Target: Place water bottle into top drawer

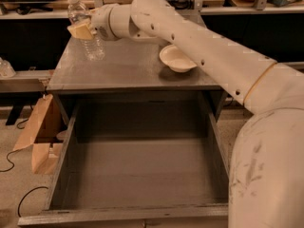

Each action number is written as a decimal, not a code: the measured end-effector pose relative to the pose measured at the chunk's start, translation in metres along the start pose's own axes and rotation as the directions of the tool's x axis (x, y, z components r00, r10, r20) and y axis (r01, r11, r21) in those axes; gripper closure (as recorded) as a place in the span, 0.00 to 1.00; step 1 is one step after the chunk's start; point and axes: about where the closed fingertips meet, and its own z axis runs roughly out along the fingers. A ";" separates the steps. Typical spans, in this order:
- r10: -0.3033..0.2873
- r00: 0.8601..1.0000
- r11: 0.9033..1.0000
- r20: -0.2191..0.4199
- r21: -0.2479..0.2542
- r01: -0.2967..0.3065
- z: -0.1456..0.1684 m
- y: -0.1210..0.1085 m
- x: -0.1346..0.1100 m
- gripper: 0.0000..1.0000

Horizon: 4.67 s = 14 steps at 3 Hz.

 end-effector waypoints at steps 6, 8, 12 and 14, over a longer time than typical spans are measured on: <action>0.187 0.982 0.978 -0.014 -0.093 -0.188 -0.165 0.146 0.047 1.00; 0.184 0.983 0.959 -0.025 -0.214 -0.185 -0.146 0.196 0.120 1.00; 0.220 0.971 0.947 0.092 -0.257 -0.190 -0.126 0.263 0.239 1.00; 0.216 0.972 0.946 0.093 -0.265 -0.185 -0.124 0.266 0.236 0.55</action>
Offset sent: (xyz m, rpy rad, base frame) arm -0.1123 -0.0641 0.0146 0.1102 0.1825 -0.1365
